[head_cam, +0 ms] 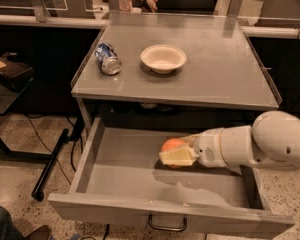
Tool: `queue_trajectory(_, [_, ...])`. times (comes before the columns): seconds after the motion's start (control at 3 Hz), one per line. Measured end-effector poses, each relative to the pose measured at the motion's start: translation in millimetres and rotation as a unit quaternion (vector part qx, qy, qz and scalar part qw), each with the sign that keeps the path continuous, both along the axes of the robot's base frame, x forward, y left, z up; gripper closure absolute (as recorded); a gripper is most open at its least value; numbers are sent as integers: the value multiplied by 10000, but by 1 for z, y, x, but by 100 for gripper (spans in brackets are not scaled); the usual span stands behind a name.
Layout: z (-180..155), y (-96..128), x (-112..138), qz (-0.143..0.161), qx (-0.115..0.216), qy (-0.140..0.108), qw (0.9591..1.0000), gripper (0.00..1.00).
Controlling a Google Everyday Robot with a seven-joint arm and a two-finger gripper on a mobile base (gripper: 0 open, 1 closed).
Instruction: Place orange into top drawer
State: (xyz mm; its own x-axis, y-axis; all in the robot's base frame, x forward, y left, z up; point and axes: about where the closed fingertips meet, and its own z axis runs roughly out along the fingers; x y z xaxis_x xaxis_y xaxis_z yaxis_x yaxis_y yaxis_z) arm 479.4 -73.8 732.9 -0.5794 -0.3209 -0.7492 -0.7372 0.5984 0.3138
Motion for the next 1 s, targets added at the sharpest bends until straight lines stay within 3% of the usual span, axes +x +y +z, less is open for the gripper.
queue_trajectory(0.33, [-40, 12, 6, -178, 73, 36, 9998, 100])
queue_trajectory(1.0, [-86, 24, 22, -302, 145, 105, 9994, 100])
